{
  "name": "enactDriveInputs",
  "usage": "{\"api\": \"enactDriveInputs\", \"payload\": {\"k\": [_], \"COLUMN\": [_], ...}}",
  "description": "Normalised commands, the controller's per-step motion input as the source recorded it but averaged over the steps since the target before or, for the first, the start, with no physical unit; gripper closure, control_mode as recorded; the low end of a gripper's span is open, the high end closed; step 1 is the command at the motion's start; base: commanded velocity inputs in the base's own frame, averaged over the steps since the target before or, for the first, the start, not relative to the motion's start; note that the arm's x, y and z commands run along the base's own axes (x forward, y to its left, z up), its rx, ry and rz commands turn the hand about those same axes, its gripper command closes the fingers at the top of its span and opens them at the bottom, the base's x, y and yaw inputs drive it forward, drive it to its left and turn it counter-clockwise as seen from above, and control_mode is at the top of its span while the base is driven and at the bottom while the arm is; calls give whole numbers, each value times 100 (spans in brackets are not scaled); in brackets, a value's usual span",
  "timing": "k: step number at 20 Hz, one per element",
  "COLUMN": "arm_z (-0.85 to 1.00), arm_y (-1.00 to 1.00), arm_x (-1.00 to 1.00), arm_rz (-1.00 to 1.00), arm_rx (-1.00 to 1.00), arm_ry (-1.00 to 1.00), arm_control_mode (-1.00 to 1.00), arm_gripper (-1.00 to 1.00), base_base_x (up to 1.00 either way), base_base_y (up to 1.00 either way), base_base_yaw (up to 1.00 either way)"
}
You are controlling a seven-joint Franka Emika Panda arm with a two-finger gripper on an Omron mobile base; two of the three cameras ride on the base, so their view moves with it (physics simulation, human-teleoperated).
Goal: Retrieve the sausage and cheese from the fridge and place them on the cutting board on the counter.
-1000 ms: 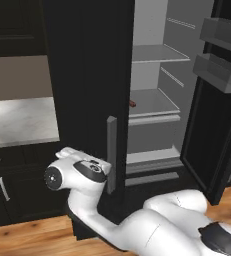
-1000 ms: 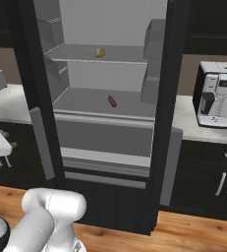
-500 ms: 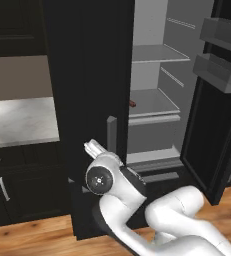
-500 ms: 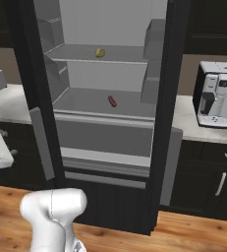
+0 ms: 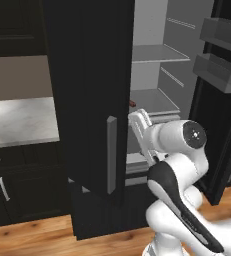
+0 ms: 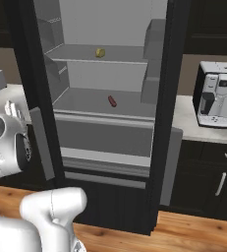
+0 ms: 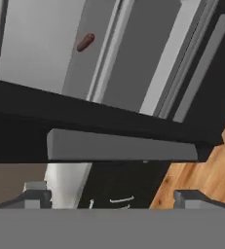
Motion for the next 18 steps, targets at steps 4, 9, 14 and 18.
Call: {"api": "enactDriveInputs", "payload": {"k": [4,9,14,18], "arm_z": [7,-1,-2,0], "arm_y": [-75,-58,-10,0], "arm_x": [-6,38,86,98], "arm_rz": [25,24,15,14], "arm_rx": [64,48,8,0], "arm_ry": [0,0,2,3], "arm_control_mode": [-100,-100,-100,-100], "arm_gripper": [-100,-100,-100,-100], "base_base_x": [0,0,0,0], "base_base_y": [0,0,0,0], "base_base_yaw": [0,0,0,0]}}
